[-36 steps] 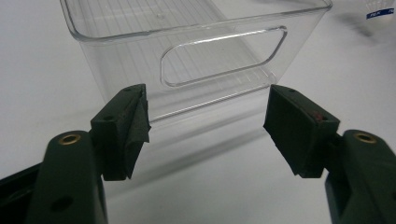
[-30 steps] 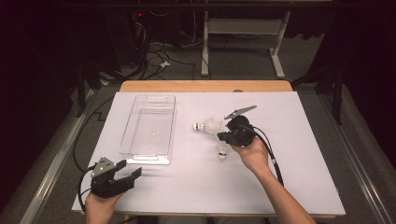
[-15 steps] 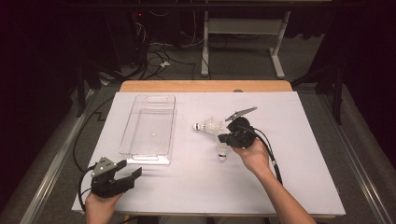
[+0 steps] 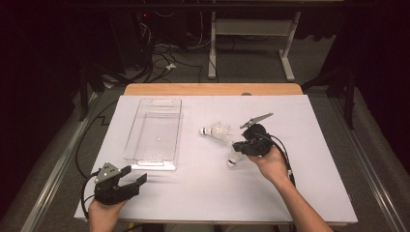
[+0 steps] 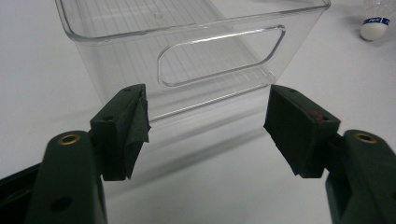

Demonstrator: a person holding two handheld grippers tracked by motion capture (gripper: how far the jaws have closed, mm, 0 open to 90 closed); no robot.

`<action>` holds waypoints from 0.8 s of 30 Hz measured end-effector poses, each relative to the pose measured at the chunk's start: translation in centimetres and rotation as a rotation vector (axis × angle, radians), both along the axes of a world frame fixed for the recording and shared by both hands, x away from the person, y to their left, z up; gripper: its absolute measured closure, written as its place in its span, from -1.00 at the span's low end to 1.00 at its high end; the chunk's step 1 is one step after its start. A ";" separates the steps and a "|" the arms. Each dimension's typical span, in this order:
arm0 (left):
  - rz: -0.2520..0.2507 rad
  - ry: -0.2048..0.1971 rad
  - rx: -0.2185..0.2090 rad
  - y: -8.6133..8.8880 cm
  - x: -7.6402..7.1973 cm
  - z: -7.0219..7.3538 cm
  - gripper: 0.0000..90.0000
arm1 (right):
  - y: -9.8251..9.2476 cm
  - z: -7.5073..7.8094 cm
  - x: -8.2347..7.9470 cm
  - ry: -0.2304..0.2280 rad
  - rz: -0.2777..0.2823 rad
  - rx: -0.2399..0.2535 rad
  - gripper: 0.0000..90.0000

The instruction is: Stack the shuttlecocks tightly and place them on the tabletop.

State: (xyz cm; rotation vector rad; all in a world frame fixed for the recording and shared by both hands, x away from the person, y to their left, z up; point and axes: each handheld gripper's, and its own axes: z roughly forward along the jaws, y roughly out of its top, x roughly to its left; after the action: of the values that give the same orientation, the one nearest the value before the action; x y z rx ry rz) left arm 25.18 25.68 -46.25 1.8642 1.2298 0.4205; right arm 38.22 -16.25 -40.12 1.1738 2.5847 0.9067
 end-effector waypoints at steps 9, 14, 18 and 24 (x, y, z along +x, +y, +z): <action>0.001 0.001 0.002 0.0 0.0 0.0 -0.30 | -1.1 -0.5 -0.4 0.017 -0.004 0.003 0.86; 0.002 0.001 0.002 -0.1 0.0 0.0 -0.30 | -1.9 -0.8 -0.6 0.029 -0.013 -0.002 0.81; 0.003 0.001 0.003 -0.1 0.0 0.0 -0.30 | -2.2 -1.2 -0.9 0.024 -0.017 -0.017 0.76; 0.001 0.001 0.006 -0.1 0.0 0.0 -0.30 | -2.8 -1.7 -1.3 0.034 -0.020 -0.017 0.68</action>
State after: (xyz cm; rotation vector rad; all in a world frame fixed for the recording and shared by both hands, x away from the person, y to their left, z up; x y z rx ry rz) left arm 25.19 25.54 -46.28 1.8689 1.2317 0.4242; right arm 36.93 -19.07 -41.85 1.2187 2.5970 0.8668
